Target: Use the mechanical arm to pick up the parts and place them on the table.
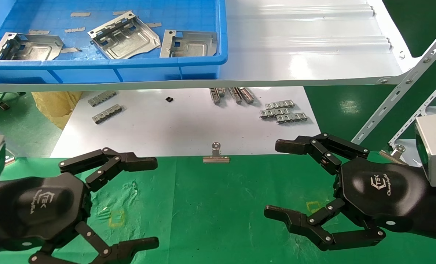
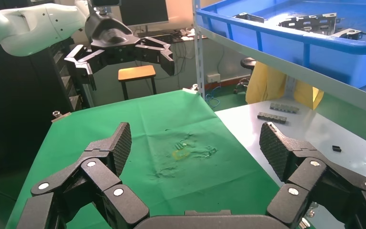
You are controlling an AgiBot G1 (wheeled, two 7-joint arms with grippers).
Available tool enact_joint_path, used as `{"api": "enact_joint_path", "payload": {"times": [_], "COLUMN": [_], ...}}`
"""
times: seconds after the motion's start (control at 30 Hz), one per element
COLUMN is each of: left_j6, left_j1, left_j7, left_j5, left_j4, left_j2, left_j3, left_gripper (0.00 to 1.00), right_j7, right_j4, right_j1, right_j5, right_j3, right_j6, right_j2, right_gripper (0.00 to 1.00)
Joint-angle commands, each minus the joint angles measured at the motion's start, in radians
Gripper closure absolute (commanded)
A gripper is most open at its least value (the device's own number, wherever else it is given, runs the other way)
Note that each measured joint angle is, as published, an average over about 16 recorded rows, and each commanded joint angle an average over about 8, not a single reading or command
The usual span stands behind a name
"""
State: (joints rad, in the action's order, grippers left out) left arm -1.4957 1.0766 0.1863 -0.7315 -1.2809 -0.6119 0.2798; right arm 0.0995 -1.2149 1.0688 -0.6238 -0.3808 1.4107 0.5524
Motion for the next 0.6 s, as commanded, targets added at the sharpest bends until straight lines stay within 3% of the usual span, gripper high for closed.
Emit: {"api": "enact_joint_path", "payload": {"times": [0.03, 0.6], "left_j6": [0.0, 0.0], "left_j1": [0.0, 0.0], "left_j7": [0.0, 0.0], "left_j5": [0.0, 0.0], "left_j4": [0.0, 0.0], "left_j2": [0.0, 0.0], "left_j3": [0.0, 0.0], "left_gripper": [0.0, 0.0], "right_j7": [0.0, 0.0], "right_j4": [0.0, 0.0], "right_j1": [0.0, 0.0], "right_j5": [0.0, 0.0], "right_j3": [0.0, 0.0], "right_j6": [0.0, 0.0], "right_j2": [0.0, 0.0], "right_gripper": [0.0, 0.0]}}
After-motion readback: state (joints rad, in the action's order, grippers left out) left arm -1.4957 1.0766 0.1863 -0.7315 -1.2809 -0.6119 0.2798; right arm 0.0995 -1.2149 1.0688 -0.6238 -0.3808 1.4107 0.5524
